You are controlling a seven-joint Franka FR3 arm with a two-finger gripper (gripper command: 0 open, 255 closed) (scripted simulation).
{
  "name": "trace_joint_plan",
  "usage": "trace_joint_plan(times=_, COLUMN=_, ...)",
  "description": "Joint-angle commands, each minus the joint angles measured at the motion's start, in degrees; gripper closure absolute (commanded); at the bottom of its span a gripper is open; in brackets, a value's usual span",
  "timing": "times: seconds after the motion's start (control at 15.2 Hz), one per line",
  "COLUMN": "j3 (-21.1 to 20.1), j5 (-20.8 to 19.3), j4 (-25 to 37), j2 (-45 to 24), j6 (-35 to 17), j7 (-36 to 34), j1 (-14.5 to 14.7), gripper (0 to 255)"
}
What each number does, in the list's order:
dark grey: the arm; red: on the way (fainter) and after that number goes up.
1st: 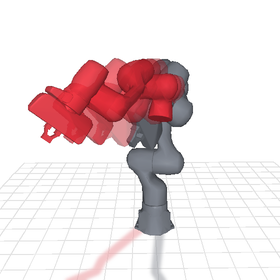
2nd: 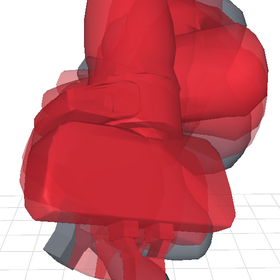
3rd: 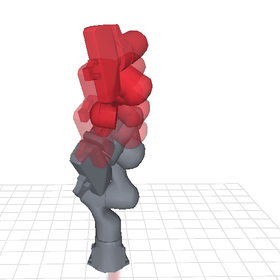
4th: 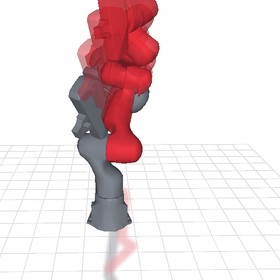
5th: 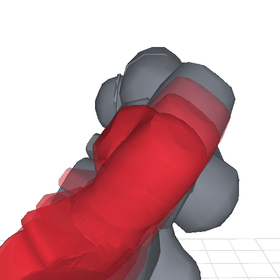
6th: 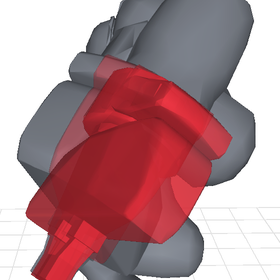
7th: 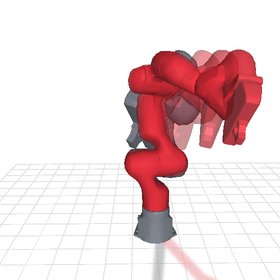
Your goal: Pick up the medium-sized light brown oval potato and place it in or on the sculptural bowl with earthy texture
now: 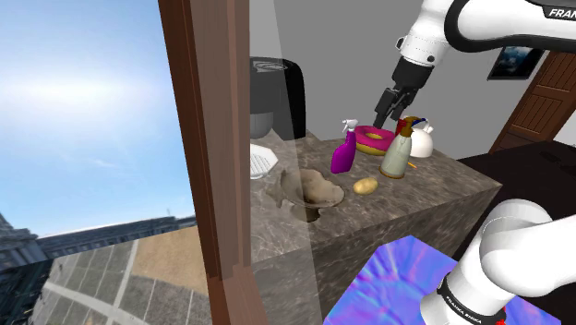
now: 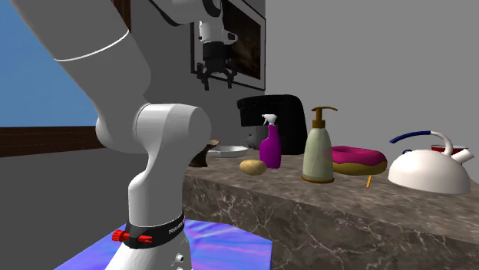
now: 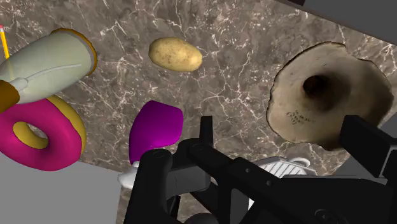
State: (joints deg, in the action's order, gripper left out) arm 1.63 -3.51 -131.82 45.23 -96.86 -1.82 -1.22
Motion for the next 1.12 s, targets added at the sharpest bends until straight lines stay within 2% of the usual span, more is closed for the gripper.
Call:
trace_joint_plan(times=0.0, j3=0.0, j5=0.0, j4=0.0, j2=0.0, j6=0.0, j7=0.0, j1=0.0, gripper=0)
trace_joint_plan(times=0.53, j3=9.8, j5=-5.0, j4=-8.9, j2=-4.7, j6=-9.1, j7=22.4, j1=4.3, gripper=0)
trace_joint_plan(times=1.06, j3=19.6, j5=-9.9, j4=-12.8, j2=-15.6, j6=-19.7, j7=44.6, j1=8.2, gripper=0)
